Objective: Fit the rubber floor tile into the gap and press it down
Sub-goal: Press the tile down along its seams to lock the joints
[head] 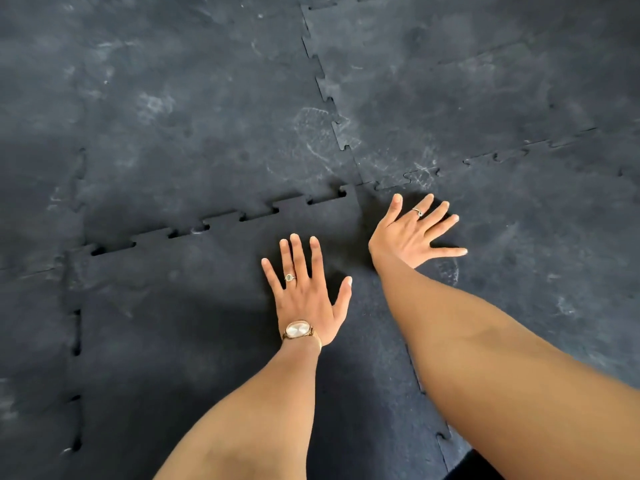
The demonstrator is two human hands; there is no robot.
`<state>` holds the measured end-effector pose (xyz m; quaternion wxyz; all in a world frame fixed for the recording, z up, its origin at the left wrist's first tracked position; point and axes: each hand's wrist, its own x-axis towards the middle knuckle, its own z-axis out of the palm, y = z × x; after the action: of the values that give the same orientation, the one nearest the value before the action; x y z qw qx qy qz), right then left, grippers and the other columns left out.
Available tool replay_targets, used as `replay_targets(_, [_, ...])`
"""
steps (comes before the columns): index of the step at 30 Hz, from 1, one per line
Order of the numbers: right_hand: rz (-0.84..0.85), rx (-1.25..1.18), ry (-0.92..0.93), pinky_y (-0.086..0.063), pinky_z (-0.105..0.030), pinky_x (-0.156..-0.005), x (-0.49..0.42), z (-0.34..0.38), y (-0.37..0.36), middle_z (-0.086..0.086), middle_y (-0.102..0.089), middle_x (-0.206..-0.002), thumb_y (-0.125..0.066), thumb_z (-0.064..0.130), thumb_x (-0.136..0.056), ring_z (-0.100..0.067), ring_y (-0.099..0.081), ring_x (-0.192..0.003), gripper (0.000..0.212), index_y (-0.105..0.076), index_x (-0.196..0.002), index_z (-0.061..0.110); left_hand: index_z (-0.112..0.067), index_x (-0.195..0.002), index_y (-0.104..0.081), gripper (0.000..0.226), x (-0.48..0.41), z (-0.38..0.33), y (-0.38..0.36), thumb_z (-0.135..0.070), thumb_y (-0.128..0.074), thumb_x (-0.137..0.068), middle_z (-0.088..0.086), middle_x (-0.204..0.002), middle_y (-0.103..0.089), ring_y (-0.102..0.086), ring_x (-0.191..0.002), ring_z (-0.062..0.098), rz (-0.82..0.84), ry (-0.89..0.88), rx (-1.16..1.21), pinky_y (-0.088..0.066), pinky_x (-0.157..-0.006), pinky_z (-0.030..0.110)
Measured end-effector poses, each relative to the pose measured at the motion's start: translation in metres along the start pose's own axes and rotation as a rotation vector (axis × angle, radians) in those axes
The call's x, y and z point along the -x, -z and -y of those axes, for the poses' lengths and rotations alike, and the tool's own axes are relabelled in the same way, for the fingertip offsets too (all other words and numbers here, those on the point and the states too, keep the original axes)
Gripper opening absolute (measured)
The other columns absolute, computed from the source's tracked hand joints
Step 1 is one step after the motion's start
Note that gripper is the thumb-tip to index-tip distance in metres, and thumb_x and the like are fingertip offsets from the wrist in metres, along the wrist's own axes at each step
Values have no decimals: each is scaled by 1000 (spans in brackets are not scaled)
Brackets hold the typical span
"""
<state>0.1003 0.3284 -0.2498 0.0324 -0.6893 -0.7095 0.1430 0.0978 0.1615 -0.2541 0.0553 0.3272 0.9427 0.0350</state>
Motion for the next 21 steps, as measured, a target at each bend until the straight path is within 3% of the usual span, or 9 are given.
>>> replay_targets(4, [3, 49, -4, 2, -80, -104, -3, 2, -1, -10, -13, -162, -6, 60, -95, -34, -2, -150, 72, -15, -154, 19, -11, -154, -14, 81, 2, 0, -1, -63, -25, -92, 20, -160, -10, -3, -149, 34, 5, -8, -5, -1, -116, 63])
replay_targets(6, [4, 59, -6, 1, -80, -104, -2, 3, -1, -10, -15, -162, -6, 61, -95, -35, -4, -149, 73, -16, -154, 19, -7, -150, -27, 76, -2, 1, 0, -58, -30, -93, 23, -156, -23, -15, -147, 38, -19, -1, 8, 0, -117, 60])
replay_targets(8, [21, 51, -7, 0, -80, -104, -2, 4, -1, -11, -15, -162, -7, 61, -95, -35, -4, -149, 74, -17, -154, 19, -3, -127, -54, 57, -23, 2, 9, -46, -38, -93, 24, -135, -49, -43, -129, 43, -116, -14, 105, -20, -113, 57])
replay_targets(10, [17, 57, -11, 1, -80, -104, -3, 3, -1, -11, -14, -162, -7, 61, -95, -35, -3, -149, 73, -16, -154, 18, -8, -97, -58, 31, -65, -1, 21, -35, -44, -90, 15, -111, -56, -54, -104, 38, -259, -31, 206, -35, -97, 50])
replay_targets(11, [21, 58, -13, 1, -80, -104, -3, 2, -1, -11, -13, -162, -7, 60, -95, -35, -2, -149, 73, -15, -154, 18, -10, -93, -56, 25, -90, -5, 27, -33, -45, -89, 13, -109, -55, -53, -101, 36, -305, -38, 225, -36, -93, 47])
replay_targets(13, [28, 54, -17, 2, -79, -104, -4, 2, -1, -10, -12, -162, -6, 60, -95, -34, -1, -149, 73, -14, -154, 19, -12, -103, -56, 27, -140, -19, 36, -33, -47, -89, 13, -120, -54, -50, -110, 34, -334, -34, 216, -34, -96, 45])
replay_targets(15, [21, 57, -20, 2, -79, -104, -4, 1, -2, -9, -12, -162, -5, 61, -94, -34, -1, -149, 73, -13, -154, 19, -11, -124, -52, 40, -181, -37, 36, -36, -44, -94, 16, -135, -48, -42, -127, 36, -251, 6, 175, -29, -106, 48])
replay_targets(18, [11, 50, -23, 2, -79, -105, -5, 3, -3, -9, -13, -162, -4, 61, -94, -33, -2, -149, 74, -15, -154, 19, -12, -148, -25, 56, -204, -53, 27, -43, -28, -102, 18, -154, -27, -17, -144, 37, -53, 28, 104, -9, -118, 52])
replay_targets(21, [-2, 59, -21, 1, -78, -105, -6, 1, -5, -8, -13, -162, -5, 60, -94, -33, -1, -150, 73, -14, -154, 20, -17, -153, -9, 61, -206, -53, 19, -47, -22, -102, 19, -158, -17, -6, -147, 37, -88, 13, 58, 1, -117, 59])
